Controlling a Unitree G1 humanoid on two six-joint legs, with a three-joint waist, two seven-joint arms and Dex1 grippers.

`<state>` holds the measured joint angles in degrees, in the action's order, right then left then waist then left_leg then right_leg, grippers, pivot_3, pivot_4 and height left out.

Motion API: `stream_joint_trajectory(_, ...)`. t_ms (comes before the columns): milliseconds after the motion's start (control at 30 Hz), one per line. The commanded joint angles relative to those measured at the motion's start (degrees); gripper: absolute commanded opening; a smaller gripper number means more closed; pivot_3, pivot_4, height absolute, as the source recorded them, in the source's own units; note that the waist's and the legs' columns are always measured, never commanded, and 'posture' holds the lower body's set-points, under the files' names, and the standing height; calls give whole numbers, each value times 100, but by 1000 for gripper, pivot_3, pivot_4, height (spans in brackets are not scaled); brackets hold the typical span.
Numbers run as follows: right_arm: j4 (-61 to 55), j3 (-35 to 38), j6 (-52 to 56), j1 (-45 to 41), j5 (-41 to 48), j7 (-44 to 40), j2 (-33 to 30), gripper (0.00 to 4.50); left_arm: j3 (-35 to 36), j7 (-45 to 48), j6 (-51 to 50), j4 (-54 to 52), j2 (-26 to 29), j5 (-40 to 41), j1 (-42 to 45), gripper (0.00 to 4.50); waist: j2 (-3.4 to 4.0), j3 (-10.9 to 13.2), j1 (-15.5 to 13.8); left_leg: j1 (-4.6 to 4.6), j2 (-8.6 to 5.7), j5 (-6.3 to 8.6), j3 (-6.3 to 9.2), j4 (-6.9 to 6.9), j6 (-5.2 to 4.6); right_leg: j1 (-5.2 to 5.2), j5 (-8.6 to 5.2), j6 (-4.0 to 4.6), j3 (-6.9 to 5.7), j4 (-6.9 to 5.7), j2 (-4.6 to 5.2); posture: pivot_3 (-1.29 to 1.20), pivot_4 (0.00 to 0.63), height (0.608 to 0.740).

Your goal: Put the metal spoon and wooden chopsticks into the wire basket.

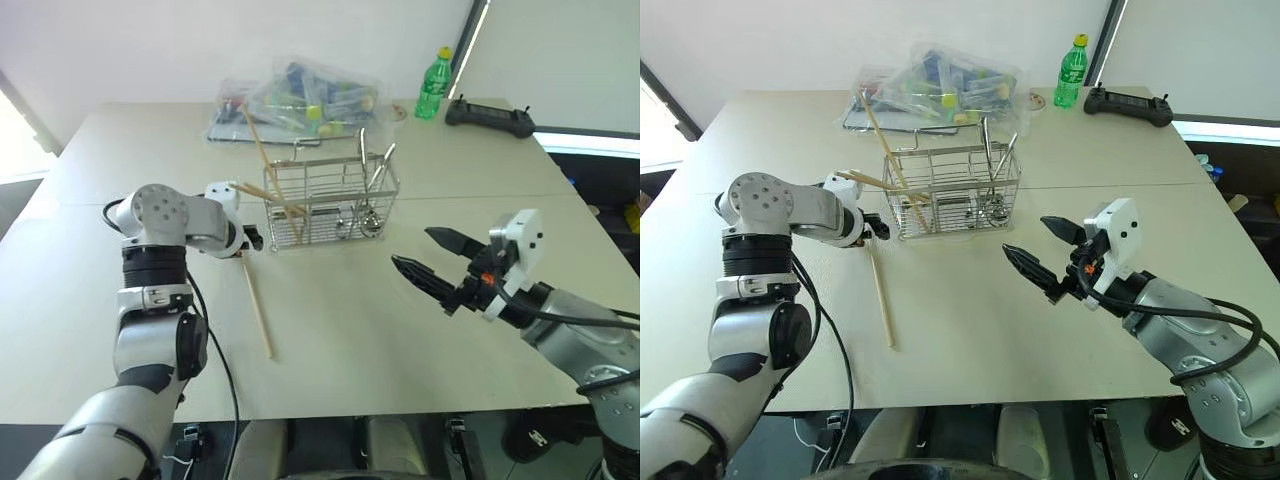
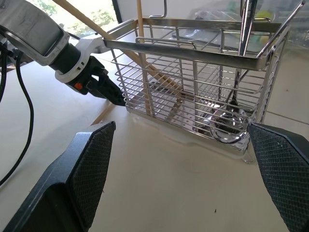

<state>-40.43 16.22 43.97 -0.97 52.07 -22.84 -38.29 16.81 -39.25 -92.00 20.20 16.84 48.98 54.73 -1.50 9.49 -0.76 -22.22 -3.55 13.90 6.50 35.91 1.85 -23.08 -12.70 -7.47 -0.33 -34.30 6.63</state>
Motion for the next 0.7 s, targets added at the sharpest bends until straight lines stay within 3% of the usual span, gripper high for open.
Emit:
stream_joint_trajectory(33, -213, 139, -167, 36, 43, 43, 62, 4500, 143, -144, -50, -27, 61, -5, 144, 3790, 0, 0, -2, 0, 0, 0, 0, 1, 0, 0, 0, 0, 0, 0, 1, 0, 150, 731)
stream_joint_trajectory(200, -220, 122, -213, 36, 42, 94, 87, 4500, 179, -231, -50, 116, -10, 52, -5, 3790, 0, 0, -2, 0, 0, -1, 0, 1, 2, 0, 0, 1, 0, 1, 1, 0, 150, 731)
stream_joint_trajectory(600, -226, 108, -262, 104, -14, 81, 66, 4500, 443, -34, -50, 529, -374, -665, 98, 3790, 21, -19, 0, 36, -1, 1, -10, -4, 2, 38, -1, -1, -1, 8, 2, 0, 150, 731)
stream_joint_trajectory(700, -263, 120, -270, 139, -15, 95, 65, 4500, 501, 76, -50, 596, -425, -840, 158, 2921, 25, -21, -5, 42, -1, 1, -10, -6, 2, 43, -2, -3, -1, 9, 4, 0, 150, 731)
